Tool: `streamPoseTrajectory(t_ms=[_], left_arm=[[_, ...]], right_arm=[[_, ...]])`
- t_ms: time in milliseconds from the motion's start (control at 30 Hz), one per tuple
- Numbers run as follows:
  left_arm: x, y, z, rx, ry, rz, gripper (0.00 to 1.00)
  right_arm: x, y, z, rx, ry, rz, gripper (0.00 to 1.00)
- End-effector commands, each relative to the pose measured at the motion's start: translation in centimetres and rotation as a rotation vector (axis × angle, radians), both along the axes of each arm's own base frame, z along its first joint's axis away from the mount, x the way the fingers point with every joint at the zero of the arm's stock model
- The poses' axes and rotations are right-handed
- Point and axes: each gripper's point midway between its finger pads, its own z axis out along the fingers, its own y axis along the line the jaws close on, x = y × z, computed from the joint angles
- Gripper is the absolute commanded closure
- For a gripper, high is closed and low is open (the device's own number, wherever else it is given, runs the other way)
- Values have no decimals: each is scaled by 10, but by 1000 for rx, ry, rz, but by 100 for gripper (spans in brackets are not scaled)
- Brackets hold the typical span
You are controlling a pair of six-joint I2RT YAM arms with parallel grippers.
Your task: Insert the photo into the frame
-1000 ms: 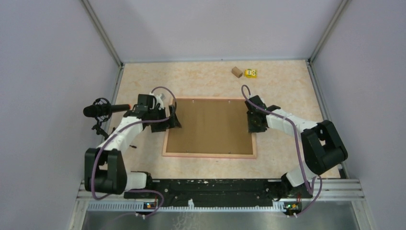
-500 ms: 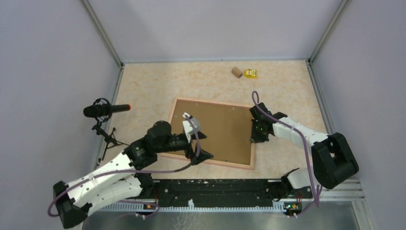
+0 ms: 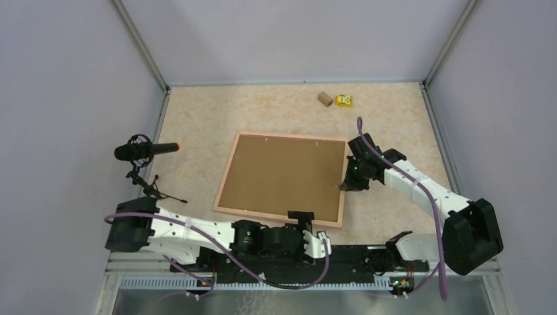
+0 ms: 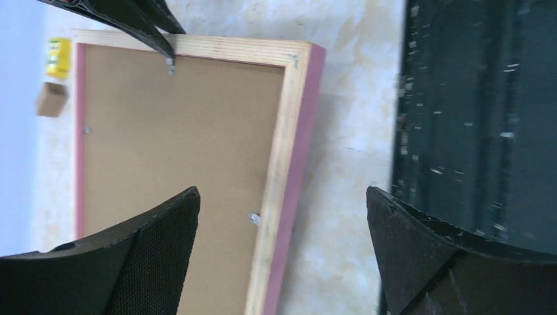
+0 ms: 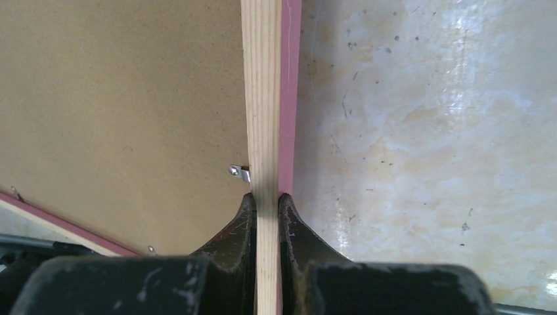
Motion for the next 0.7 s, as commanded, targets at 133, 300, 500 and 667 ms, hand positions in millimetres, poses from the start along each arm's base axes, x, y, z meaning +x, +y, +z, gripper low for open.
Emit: streamPoseTrajectory(t_ms=[133, 300, 500, 667], left_arm=[[38, -21, 4, 58, -393, 129, 4], [60, -13, 12, 75, -562, 259, 13], [62, -15, 13, 64, -562, 301, 19], [34, -15, 28, -105, -167, 193, 8]], right_arm=[[15, 26, 45, 168, -94, -8, 100], [13, 27, 48, 189, -104, -17, 100], [12, 24, 45, 177, -107, -17, 100], [-1, 23, 18, 151, -34, 44, 76]])
